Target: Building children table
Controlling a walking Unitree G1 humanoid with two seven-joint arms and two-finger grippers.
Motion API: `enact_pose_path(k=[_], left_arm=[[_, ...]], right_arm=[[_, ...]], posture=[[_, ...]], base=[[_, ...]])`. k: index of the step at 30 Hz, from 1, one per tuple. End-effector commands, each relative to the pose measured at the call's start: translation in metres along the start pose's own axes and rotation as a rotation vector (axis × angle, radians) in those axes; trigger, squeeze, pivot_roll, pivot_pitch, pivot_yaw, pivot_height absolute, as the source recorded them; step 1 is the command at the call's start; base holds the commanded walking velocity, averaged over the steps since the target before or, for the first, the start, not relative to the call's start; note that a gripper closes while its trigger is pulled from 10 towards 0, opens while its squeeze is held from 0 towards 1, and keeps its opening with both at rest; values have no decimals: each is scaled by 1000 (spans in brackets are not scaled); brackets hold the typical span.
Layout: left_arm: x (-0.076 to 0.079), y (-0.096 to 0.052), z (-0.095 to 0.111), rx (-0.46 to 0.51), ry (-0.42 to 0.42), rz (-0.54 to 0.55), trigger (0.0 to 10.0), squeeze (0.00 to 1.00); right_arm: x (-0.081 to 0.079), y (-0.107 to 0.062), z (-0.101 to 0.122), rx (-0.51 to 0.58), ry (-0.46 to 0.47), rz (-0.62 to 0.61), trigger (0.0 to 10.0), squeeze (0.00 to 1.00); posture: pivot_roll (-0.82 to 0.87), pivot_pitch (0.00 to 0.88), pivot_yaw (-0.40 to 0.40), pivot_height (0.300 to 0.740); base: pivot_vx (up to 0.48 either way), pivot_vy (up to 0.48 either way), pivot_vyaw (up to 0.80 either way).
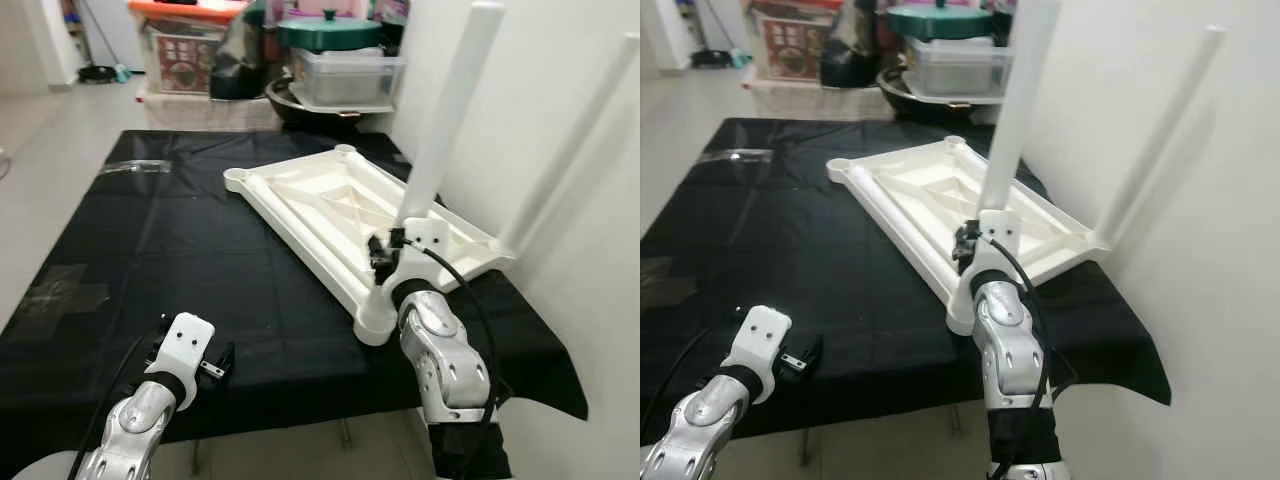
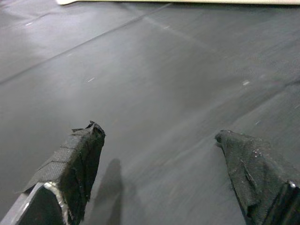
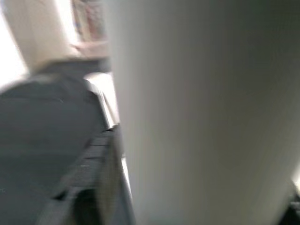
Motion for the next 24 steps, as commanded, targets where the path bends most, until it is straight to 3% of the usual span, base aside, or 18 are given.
enact_pose_path(k=[1, 3, 4, 5, 6, 7, 8, 9, 10, 13, 14, 15, 18, 19, 21, 22, 23, 24], left_arm=[[3, 0, 0, -1, 6, -13, 10000, 0], [2, 0, 0, -1, 6, -12, 10000, 0], [1, 1, 0, -1, 5, -10, 10000, 0], [1, 1, 0, -1, 5, -10, 10000, 0], [0, 1, 0, -2, 5, -8, 10000, 0], [0, 1, 0, -2, 5, -8, 10000, 0], [-1, 1, 0, -3, 6, -6, 10000, 0], [-1, 1, 0, -3, 6, -6, 10000, 0], [-1, 1, 0, -2, 6, -6, 10000, 0], [0, 2, 1, -1, 4, -5, 10000, 0], [0, 2, 1, 0, 4, -5, 10000, 0], [-1, 1, 1, 0, 4, -3, 10000, 0], [-1, 0, 2, 0, 4, -2, 10000, 0], [-2, 0, 1, -1, 4, -1, 10000, 0], [-2, 0, 1, -1, 4, -1, 10000, 0], [-3, -2, 0, -5, 4, 0, 10000, 0], [-3, -2, 0, -5, 4, 0, 10000, 0], [-2, -2, -2, -8, 4, -2, 10000, 0]], right_arm=[[-12, 4, 12, 34, 41, 99, 10000, 1000], [-14, 6, 18, 48, 54, 142, 10000, 1000], [-21, 5, 28, 78, 54, 286, 10000, 0], [-21, 5, 28, 78, 54, 286, 10000, 0], [-32, -3, 38, 117, 14, 463, 10000, 0], [-32, -3, 38, 117, 14, 463, 10000, 0], [-42, -13, 38, 121, -30, 631, 10000, 0], [-42, -13, 38, 121, -30, 631, 10000, 0], [-52, -23, 34, 112, -69, 768, 10000, 0], [-62, -32, 21, 75, -91, 890, 10000, 0], [-69, -38, 8, 41, -90, 962, 6039, 0], [-70, -34, -4, -5, -73, 946, 0, 0], [-69, -28, -12, -39, -66, 895, 0, 0], [-64, -18, -18, -69, -70, 803, 0, 0], [-64, -18, -18, -69, -70, 803, 0, 0], [-41, 1, -28, -133, -50, 532, 0, 0], [-41, 1, -28, -133, -50, 532, 0, 0], [-2, 11, -38, -187, -41, 191, 0, 0]], posture=[[129, 0, -94, 740], [129, 0, -94, 740], [133, 0, -101, 740], [133, 0, -101, 740], [136, 0, -102, 740], [136, 0, -102, 740], [143, 0, -107, 740], [143, 0, -107, 740], [148, 0, -111, 740], [153, 0, -113, 740], [153, 0, -113, 740], [162, 0, -117, 740], [163, 0, -117, 740], [162, 0, -115, 740], [162, 0, -115, 740], [149, 0, -109, 740], [149, 0, -109, 740], [143, 0, -105, 740]], base=[[0, 0, 0], [0, 0, 0], [0, 0, 0], [0, 0, 0], [0, 0, 0], [0, 0, 0], [0, 0, 0], [0, 0, 0], [0, 0, 0], [0, 0, 0], [0, 0, 0], [0, 0, 0], [0, 0, 0], [0, 0, 0], [0, 0, 0], [0, 0, 0], [0, 0, 0], [0, 0, 0]])
Point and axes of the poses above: a point about 5 cm out from each wrist's last joint towards the gripper, its own y axis pointing out of the wrist towards the gripper, its own z axis along the axis of the wrist's last joint, x = y × z, the point moved 5 cm from there along y, pointing out of the wrist towards the gripper, and after that the axes turned 5 degrees about -y, right-handed, at the moved point
